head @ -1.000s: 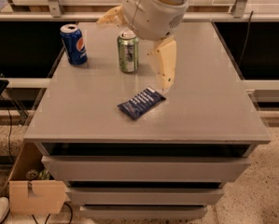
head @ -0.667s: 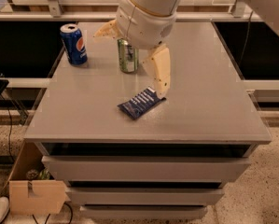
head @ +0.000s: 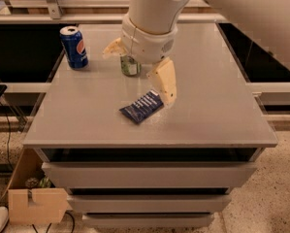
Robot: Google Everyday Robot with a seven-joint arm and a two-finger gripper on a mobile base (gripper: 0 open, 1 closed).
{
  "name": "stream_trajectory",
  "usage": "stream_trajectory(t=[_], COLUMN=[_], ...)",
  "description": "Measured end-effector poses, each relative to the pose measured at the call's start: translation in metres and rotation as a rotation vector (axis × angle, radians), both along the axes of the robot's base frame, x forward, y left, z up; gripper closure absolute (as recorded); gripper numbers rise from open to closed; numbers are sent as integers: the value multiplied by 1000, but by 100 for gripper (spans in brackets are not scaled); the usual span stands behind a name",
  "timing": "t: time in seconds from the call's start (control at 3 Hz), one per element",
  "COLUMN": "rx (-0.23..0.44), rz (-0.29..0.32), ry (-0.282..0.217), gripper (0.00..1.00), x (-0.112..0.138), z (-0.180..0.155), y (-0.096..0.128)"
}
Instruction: Pick rxbar blueberry
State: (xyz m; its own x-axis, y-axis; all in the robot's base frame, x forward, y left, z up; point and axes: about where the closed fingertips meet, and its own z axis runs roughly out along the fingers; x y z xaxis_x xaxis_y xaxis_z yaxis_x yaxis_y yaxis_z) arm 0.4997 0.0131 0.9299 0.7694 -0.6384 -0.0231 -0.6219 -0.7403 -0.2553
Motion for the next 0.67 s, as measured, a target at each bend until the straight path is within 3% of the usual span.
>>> stream_trajectory(t=[0.67], rx=[18], rz=[1], ry=[-2], gripper=[0], x=[2], z=[-2], y=[2])
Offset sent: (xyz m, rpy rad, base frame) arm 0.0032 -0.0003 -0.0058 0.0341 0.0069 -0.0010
